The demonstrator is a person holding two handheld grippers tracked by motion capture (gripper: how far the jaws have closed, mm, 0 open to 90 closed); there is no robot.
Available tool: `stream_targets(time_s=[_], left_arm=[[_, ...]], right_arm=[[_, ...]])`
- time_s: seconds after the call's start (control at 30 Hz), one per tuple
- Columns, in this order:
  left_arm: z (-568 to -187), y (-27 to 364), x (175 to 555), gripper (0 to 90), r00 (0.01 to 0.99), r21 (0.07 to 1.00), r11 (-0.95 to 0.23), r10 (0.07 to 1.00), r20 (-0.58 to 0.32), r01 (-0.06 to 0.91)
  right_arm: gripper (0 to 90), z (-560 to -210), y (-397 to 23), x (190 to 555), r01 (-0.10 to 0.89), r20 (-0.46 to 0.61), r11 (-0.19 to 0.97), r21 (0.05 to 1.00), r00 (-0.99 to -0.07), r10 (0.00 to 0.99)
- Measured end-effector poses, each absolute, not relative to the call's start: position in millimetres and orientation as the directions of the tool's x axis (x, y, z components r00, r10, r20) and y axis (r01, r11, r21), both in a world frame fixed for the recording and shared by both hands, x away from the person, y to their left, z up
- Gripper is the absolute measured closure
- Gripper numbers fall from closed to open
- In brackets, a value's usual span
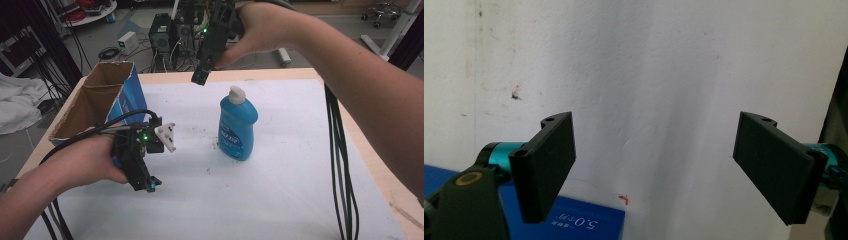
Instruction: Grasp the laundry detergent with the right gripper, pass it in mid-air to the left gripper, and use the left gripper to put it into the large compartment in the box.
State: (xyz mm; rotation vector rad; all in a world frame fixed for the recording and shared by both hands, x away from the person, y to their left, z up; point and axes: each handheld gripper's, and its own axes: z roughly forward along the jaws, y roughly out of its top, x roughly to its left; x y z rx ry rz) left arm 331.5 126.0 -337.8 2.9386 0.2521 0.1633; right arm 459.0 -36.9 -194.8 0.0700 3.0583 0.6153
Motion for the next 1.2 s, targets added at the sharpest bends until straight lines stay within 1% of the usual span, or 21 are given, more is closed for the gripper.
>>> stream_targets(time_s=[0.03,0.07,0.1,0.4,0.57,0.93,1.07,1.2], left_arm=[[-338,126,332,17.3,0.979,0.195,-0.968,0.179,0.093,0.158],[-338,127,331,17.3,0.979,0.200,-0.966,0.182,0.093,0.161],[-338,127,331,17.3,0.979,0.197,-0.967,0.182,0.092,0.162],[-338,128,332,17.3,0.979,0.199,-0.967,0.180,0.093,0.159],[-338,128,331,17.3,0.980,0.197,-0.968,0.174,0.094,0.153],[-339,127,330,17.3,0.981,0.195,-0.969,0.174,0.091,0.153],[-338,127,331,17.3,0.983,0.184,-0.973,0.159,0.090,0.141],[-339,127,329,17.3,0.981,0.195,-0.968,0.175,0.088,0.155]], right_arm=[[20.9,-193,-40,459,0.046,-0.014,0.918,0.395,-0.998,0.056],[13.7,-191,-43,459,0.052,-0.017,0.915,0.401,-0.998,0.064],[12.6,-189,-46,459,0.055,-0.030,0.912,0.406,-0.997,0.074],[12.6,-180,-77,454,0.092,-0.043,0.890,0.446,-0.991,0.124],[12.6,-181,-93,450,0.112,-0.049,0.881,0.460,-0.987,0.151],[12.6,-198,-124,440,0.167,-0.036,0.859,0.485,-0.977,0.210],[12.5,-210,-138,435,0.200,-0.018,0.838,0.507,-0.970,0.242],[12.5,-218,-146,431,0.219,-0.007,0.824,0.523,-0.965,0.261]])
